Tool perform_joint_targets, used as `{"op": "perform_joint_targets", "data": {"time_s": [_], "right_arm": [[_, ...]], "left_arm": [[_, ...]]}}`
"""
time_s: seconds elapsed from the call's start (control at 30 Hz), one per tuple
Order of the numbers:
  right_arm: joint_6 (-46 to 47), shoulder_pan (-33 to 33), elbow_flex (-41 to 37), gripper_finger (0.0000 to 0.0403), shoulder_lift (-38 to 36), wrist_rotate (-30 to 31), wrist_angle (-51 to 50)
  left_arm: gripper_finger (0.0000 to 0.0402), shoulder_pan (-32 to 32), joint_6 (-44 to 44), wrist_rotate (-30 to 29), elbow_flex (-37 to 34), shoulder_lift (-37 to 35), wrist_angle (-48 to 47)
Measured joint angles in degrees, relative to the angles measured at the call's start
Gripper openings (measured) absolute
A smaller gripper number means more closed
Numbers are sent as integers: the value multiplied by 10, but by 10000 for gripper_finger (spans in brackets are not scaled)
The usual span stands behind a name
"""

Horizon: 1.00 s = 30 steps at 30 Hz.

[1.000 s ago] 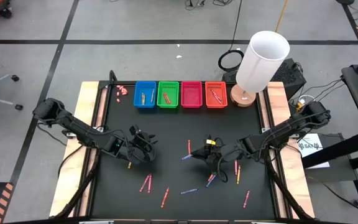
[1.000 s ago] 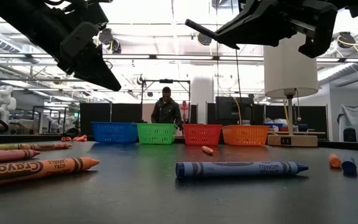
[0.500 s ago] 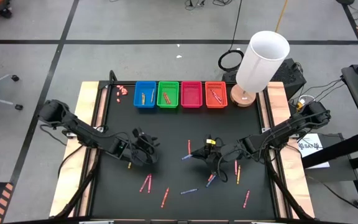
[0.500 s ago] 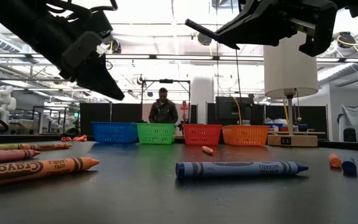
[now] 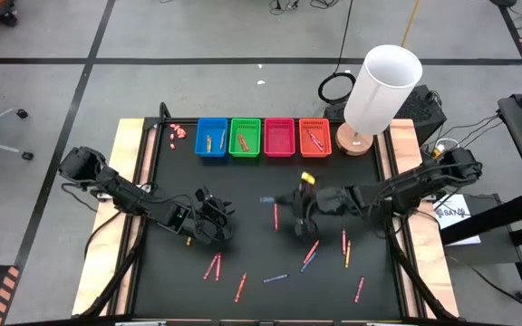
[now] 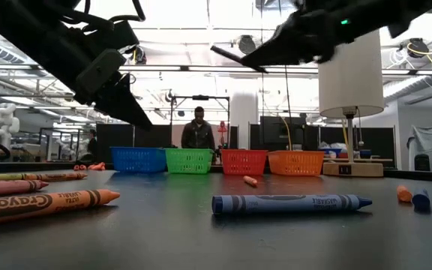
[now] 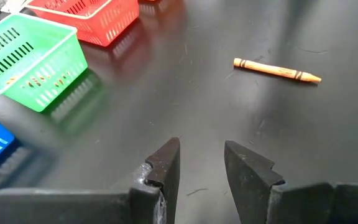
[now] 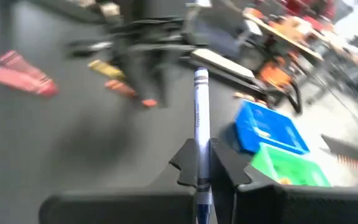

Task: Sort crayons
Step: Put the blue crayon into the red bin

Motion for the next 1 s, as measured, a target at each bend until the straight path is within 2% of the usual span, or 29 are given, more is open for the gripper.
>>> {"op": "perform_joint_targets", "data": {"time_s": [0.1,0.37,0.57,1.0], "right_arm": [[40,-48,0,2,0,0,33],[66,-170,0,2,0,-1,99],[200,-251,0,2,27,-1,103],[362,-316,-1,2,174,0,187]], "left_arm": [[125,-1,0,0,0,0,1],[125,-1,0,2,0,0,20],[125,-1,0,2,0,0,38],[125,0,0,2,0,0,84]]}}
